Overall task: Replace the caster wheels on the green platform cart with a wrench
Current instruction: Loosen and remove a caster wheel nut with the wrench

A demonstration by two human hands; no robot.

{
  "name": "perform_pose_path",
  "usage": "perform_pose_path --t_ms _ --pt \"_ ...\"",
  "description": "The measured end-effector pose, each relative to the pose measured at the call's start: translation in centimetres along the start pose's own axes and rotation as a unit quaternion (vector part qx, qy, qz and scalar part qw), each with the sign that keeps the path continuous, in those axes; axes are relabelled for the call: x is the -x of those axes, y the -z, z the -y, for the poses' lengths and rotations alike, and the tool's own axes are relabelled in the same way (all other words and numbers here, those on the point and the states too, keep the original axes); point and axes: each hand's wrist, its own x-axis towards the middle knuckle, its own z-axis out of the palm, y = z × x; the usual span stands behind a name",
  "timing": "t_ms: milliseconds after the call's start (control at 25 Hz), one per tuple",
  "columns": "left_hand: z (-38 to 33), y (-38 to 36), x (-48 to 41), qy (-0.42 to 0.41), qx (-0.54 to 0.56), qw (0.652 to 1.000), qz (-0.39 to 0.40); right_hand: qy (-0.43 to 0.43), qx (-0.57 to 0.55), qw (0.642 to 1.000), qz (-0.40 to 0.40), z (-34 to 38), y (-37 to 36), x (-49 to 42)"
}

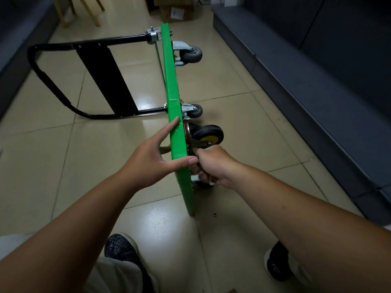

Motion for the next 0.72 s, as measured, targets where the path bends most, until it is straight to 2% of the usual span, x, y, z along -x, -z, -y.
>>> perform_pose_path --t_ms 200,360,560,720 --pt "0.3 0.0 -0.2 0.004 -0.013 1.000 0.005 0.023 -0.004 1.000 0.017 0.5 -0.1 1.5" --pt "0.6 -0.1 -0.2 0.001 -0.021 1.000 0.007 0.078 -0.038 0.993 0.077 -0.8 0.2 1.7" --pt "0.7 0.0 -0.2 -0.009 -0.016 1.000 0.002 0.156 0.084 0.978 0.106 -2.4 0.1 0.9" --pt "0.8 0.1 -0.3 -0.003 -0.015 1.000 0.005 0.236 0.147 0.960 0.043 -6.0 -1.2 -1.1"
